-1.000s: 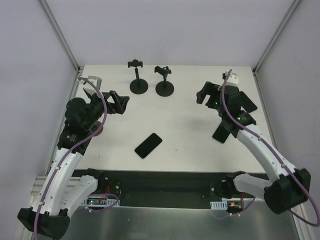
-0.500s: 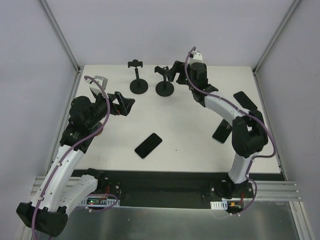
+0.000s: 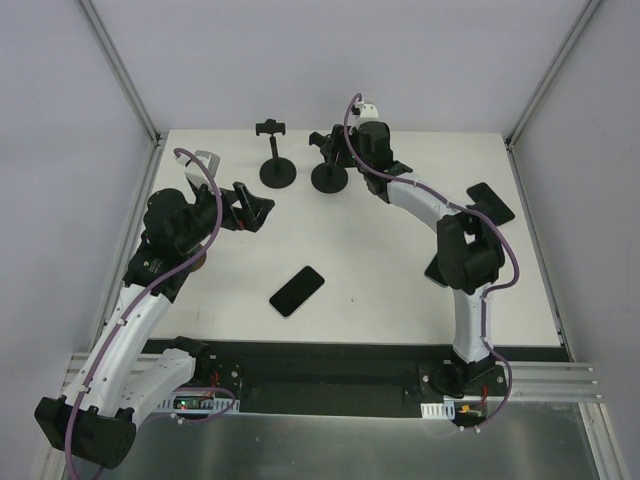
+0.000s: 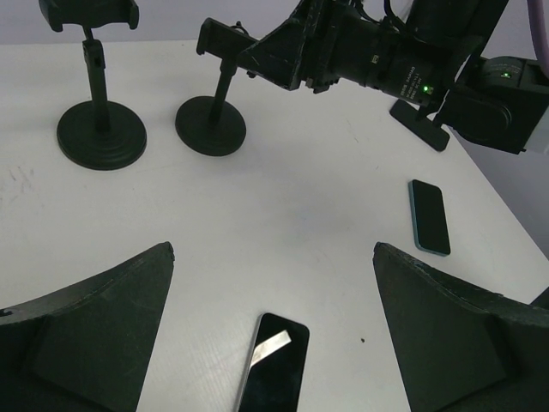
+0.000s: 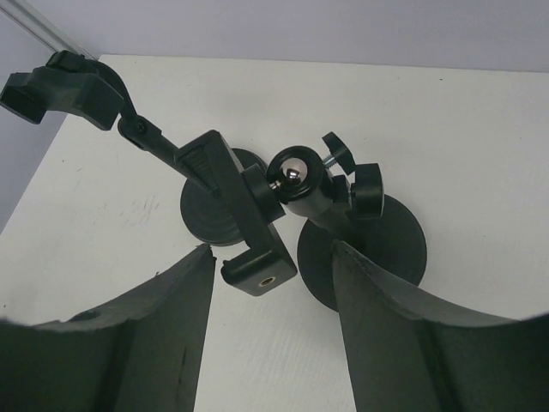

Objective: Place the phone on the phone stand

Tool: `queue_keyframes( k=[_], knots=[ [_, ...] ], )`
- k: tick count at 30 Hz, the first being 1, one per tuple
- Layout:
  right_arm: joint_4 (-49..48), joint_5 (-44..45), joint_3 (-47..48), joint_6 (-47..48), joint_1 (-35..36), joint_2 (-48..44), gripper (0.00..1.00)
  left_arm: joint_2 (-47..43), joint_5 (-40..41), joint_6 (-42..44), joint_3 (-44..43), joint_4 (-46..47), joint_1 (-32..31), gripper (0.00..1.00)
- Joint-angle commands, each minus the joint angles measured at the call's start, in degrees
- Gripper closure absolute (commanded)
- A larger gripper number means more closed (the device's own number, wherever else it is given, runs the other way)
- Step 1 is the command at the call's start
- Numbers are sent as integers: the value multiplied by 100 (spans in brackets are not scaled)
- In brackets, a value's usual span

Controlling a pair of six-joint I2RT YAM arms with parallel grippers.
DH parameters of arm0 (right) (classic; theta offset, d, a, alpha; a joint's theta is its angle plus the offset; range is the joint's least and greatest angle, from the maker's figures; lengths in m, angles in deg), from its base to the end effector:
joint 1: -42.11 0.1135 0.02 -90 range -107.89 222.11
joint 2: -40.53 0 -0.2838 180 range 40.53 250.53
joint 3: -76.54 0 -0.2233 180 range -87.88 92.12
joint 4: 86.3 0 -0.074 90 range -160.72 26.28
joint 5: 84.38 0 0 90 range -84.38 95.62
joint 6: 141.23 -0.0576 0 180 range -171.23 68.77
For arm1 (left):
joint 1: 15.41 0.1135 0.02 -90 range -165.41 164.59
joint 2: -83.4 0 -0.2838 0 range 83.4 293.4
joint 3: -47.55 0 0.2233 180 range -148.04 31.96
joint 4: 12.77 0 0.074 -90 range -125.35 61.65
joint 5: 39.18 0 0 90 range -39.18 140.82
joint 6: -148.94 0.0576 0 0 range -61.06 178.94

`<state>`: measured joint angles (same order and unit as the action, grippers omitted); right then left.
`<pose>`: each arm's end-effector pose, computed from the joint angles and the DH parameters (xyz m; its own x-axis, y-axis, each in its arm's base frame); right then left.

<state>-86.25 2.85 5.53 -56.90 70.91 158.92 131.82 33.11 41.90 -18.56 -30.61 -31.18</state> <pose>0.4412 0.2457 0.3051 -0.1948 0.0055 -0.9808 -0.5062 0.8560 0.1054 0.1620 -0.0640 0.3933 -0.1641 -0.2437 -0.9559 0.5267 0.7977 -0.2938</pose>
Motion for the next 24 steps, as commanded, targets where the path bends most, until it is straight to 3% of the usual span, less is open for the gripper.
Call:
queue_keyframes(
  k=[1, 10, 13, 16, 24],
  knots=[
    [-29, 136, 327, 382, 100, -9, 43, -8, -136, -80, -107, 209, -31, 1],
    [278, 241, 626, 848, 188, 167, 66, 27, -92, -63, -98, 209, -23, 1],
    [331, 206, 626, 954, 214, 115, 79, 53, -65, -37, -89, 209, -31, 1],
    [349, 75, 512, 1173, 275, -61, 99, 88, -39, -10, -89, 209, -31, 1],
    [305, -1760, -50, 1885, 276, -799, 99, 71, -4, 34, -81, 209, -31, 1]
  ],
)
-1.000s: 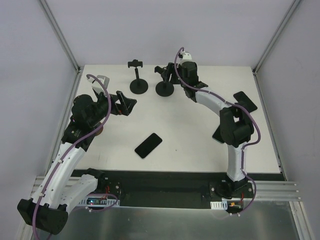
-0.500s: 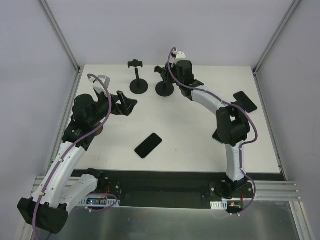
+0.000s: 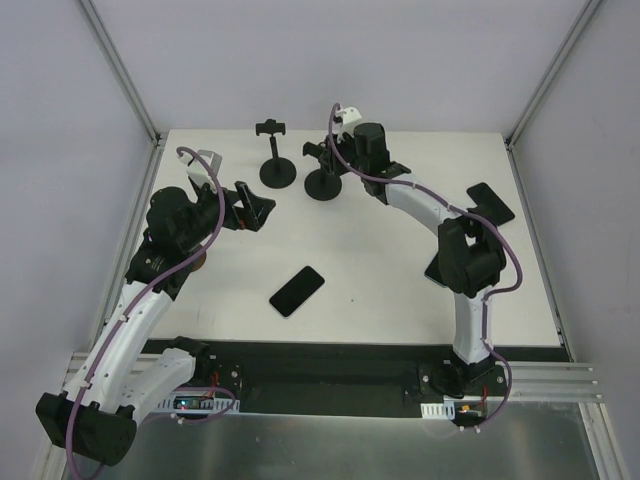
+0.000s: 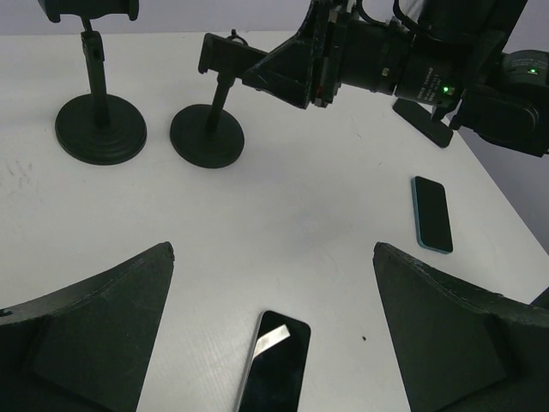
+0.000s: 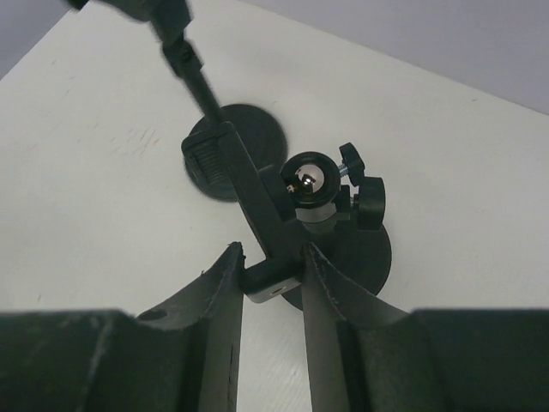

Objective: Place the phone on the phone stand

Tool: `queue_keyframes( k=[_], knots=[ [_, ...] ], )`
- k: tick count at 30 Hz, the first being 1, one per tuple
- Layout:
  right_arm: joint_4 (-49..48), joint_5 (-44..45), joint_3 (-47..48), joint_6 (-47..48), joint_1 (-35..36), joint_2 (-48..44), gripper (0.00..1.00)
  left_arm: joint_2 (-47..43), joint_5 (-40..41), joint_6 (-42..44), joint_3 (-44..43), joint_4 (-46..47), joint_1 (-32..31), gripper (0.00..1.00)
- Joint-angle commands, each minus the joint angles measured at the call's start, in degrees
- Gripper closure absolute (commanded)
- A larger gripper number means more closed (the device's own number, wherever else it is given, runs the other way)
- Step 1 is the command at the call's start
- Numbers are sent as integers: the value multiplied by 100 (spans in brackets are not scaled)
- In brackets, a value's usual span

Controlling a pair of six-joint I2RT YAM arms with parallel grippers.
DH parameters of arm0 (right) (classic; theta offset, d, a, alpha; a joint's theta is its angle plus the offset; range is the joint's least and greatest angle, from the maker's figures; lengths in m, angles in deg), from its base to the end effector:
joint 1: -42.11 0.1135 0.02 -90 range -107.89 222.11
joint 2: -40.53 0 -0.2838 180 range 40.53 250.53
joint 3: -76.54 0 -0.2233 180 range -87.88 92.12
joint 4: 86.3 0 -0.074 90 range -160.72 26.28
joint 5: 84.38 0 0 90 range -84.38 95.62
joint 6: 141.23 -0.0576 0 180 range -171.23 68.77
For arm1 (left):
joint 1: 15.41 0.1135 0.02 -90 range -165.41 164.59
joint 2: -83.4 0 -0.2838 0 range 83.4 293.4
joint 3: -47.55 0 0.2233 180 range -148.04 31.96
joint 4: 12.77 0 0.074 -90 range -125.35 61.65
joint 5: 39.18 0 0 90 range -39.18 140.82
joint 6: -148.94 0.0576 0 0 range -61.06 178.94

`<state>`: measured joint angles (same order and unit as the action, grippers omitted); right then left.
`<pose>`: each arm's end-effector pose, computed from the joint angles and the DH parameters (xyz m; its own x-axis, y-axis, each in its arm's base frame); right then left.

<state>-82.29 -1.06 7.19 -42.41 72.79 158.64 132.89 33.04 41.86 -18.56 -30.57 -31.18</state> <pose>0.4298 0.2628 0.3087 -0.0763 -0.2223 -0.9720 -0.6239 0.7711 -0.1274 0.1669 -0.0654 0.3905 -0.1812 -0.2394 -0.9538 0.5224 0.7983 -0.2997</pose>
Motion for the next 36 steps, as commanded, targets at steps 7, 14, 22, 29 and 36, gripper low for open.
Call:
queue_keyframes(
  k=[7, 14, 22, 29, 36],
  knots=[
    [163, -3347, -603, 796, 105, -1096, 99, 60, -120, -15, -107, 204, -23, 1],
    [832, -3648, -718, 1376, 123, -1255, 99, 209, -322, -32, -142, 204, -23, 1],
    [1078, -3463, -902, 1517, 140, -1483, 85, 657, -568, 143, -370, -58, -31, 1],
    [1131, -3157, -1007, 1483, 132, -1851, 1, 1115, 405, 776, -976, -1365, -715, 1],
    [1237, -3024, -1305, 1141, -210, -2379, 4, 886, 134, 530, -134, -1877, -1085, 1]
  ],
)
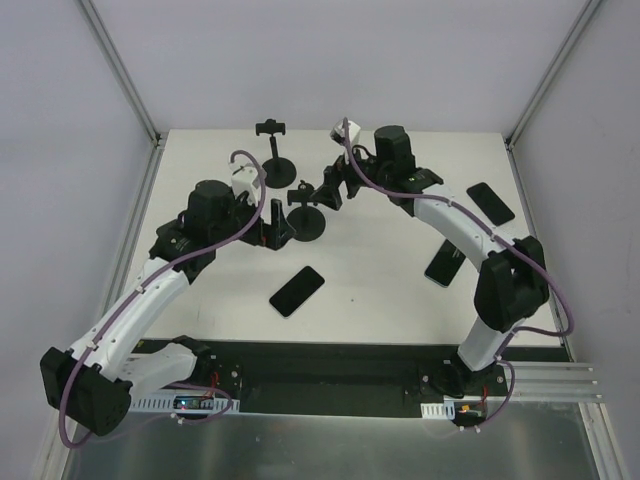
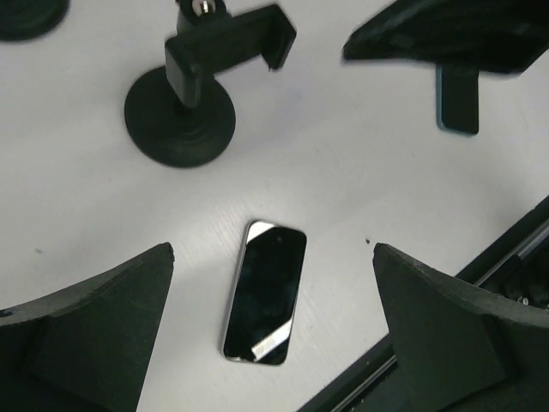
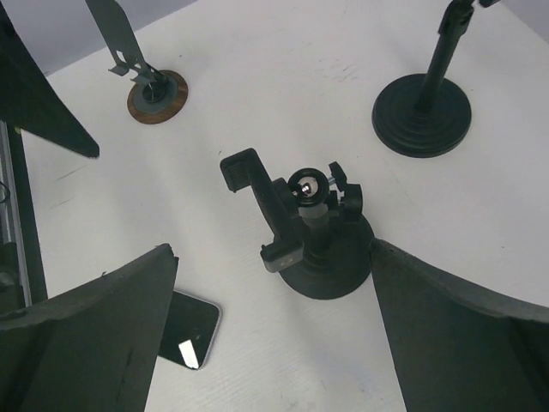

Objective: Place the phone on the phone stand

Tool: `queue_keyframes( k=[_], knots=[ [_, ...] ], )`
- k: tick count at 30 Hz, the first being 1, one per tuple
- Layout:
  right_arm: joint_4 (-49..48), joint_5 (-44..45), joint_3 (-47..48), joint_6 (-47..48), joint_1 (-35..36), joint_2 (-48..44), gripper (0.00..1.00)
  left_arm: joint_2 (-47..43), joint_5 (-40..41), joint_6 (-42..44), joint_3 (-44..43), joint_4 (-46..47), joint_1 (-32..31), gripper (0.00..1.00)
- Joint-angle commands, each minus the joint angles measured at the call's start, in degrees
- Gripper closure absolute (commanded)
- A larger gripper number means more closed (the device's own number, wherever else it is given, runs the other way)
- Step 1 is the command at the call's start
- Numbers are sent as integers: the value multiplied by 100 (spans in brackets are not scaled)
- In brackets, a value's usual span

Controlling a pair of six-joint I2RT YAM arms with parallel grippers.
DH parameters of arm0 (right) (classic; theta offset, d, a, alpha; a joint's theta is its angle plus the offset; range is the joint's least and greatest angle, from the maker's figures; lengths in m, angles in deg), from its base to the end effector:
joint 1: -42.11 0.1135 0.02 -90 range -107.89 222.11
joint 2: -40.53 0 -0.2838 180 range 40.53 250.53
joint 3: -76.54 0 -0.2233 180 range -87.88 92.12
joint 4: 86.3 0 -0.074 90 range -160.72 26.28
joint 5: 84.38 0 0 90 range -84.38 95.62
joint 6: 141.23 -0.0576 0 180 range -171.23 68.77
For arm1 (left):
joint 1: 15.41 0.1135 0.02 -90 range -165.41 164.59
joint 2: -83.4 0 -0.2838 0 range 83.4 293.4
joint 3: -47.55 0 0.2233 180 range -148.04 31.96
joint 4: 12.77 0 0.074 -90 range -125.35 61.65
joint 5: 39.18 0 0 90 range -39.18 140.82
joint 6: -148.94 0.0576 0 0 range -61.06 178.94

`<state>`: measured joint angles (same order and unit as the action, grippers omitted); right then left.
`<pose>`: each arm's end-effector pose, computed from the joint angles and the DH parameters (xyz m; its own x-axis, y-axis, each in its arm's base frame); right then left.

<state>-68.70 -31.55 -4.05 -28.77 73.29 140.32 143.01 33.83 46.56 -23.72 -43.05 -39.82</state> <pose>0.3290 0.2398 0.3547 0.1014 -0.2945 -0.9503 -0.9365 0.2940 -0.1910 0.1911 -0.1052 0.3622 -0.4228 -0.0333 -0.9056 0.5700 0.7671 -0.2943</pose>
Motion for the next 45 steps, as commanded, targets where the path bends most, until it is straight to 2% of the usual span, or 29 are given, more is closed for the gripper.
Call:
queue_keyframes(
  k=[1, 3, 6, 12, 18, 21, 27, 34, 39, 45],
  knots=[
    [-175, -1, -235, -303, -322, -670, 4, 22, 160, 104, 461, -735, -345, 1],
    [-395, -89, -428, -443, -559, -759, 4, 312, 676, 201, 436, -1225, -747, 2],
    [-536, -89, -604, -593, -814, -943, 4, 954, 899, 315, 269, -1588, -1249, 1],
    [-755, -89, -1044, -778, -1219, -1330, 4, 1903, 1242, 245, -21, -1826, -1646, 1],
    [-879, -71, -1281, -822, -1307, -1603, 4, 2914, 1821, 166, -320, -1967, -2015, 1],
    [-931, -45, -1343, -839, -1316, -1664, 4, 3187, 1831, 289, -382, -1949, -2139, 1],
    [-967, -1, -1352, -857, -1334, -1620, 4, 3460, 1524, 474, -374, -1861, -2156, 1],
    [-1011, 8, -1343, -901, -1334, -1550, 4, 3662, 1541, 588, -312, -1826, -2156, 1],
    [-1011, 104, -1369, -919, -1334, -1585, 4, 3724, 1524, 588, -294, -1826, -2209, 10],
    [-1011, 183, -1387, -910, -1325, -1612, 4, 3777, 1559, 614, -268, -1826, -2279, 15]
  ],
)
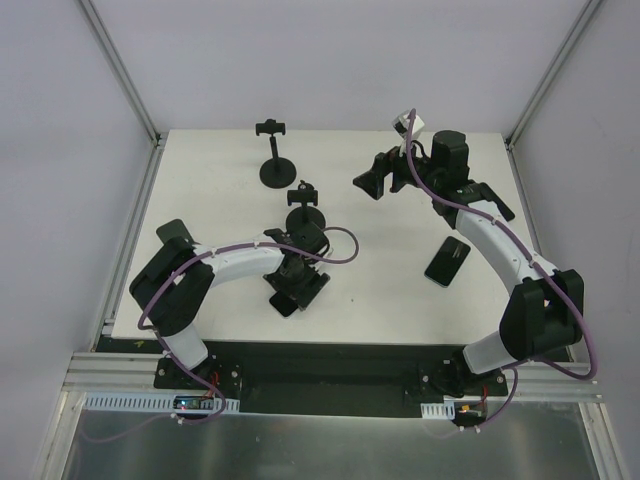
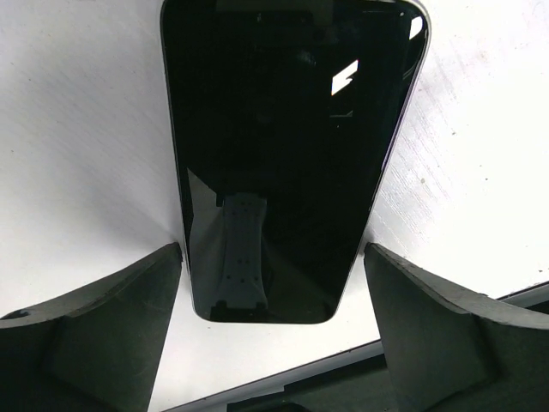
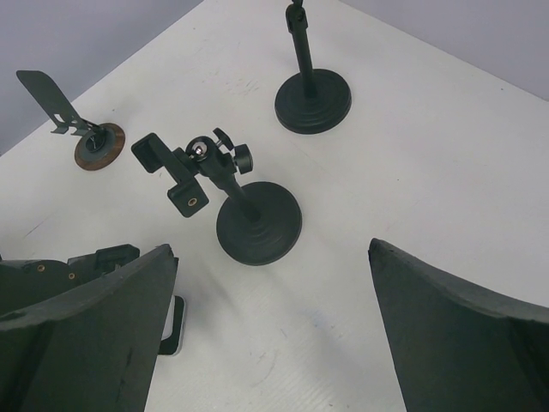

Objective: Place the phone on the phone stand

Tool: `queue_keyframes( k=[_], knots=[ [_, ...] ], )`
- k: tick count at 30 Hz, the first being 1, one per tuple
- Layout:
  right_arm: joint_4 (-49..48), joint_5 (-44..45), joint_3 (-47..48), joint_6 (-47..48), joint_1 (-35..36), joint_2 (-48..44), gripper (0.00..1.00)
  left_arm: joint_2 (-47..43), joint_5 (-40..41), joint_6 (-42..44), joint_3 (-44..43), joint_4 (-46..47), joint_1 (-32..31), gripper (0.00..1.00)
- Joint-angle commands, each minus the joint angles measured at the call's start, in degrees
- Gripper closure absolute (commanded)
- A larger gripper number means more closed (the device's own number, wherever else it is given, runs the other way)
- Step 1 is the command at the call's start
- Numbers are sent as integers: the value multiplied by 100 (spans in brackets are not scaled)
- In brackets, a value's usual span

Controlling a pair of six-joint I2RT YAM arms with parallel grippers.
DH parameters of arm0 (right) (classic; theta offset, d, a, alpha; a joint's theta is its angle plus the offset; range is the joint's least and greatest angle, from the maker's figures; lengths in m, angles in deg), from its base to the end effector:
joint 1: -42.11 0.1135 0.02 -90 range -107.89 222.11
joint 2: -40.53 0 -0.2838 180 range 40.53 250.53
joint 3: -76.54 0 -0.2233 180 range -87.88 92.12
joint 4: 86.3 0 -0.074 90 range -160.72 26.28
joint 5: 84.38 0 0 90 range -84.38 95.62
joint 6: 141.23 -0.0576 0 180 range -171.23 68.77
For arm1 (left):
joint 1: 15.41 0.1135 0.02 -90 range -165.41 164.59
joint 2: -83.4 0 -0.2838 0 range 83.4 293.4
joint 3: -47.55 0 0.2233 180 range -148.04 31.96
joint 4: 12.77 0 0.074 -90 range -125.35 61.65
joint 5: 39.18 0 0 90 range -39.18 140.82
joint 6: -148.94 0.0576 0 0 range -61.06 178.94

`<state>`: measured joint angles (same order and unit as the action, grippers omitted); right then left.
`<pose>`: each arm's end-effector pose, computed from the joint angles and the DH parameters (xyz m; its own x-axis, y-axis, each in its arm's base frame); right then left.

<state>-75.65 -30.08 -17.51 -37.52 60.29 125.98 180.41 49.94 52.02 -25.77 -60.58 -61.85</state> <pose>0.3122 0.1379 0.3771 0.0267 -0.1938 -0.9807 -0.8160 0.5624 -0.1334 0.2067 -0.2186 0.1807 -0.7364 0.5996 -0.3132 0.6439 0.7633 -0.0527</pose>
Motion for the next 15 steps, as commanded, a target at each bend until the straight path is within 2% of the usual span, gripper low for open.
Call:
queue_keyframes(
  k=[1, 4, 7, 11, 12, 15],
  knots=[
    [-316, 63, -49, -44, -42, -178, 4, 46, -52, 68, -62, -73, -76, 15],
    [-290, 212, -41, -62, -33, -195, 4, 99, -78, 120, -45, -73, -76, 18],
    [-219, 493, -32, -88, -33, -248, 4, 160, -131, 182, -19, -73, -85, 27],
    [-26, 915, -6, -158, -33, -327, 4, 283, -157, 305, -27, -82, -120, 47],
    [18, 1029, 12, -193, -33, -353, 4, 335, -140, 322, -45, -91, -129, 57],
    [334, 1582, 143, -395, -51, -354, 4, 371, -79, 366, -62, -126, -234, 75]
  ],
)
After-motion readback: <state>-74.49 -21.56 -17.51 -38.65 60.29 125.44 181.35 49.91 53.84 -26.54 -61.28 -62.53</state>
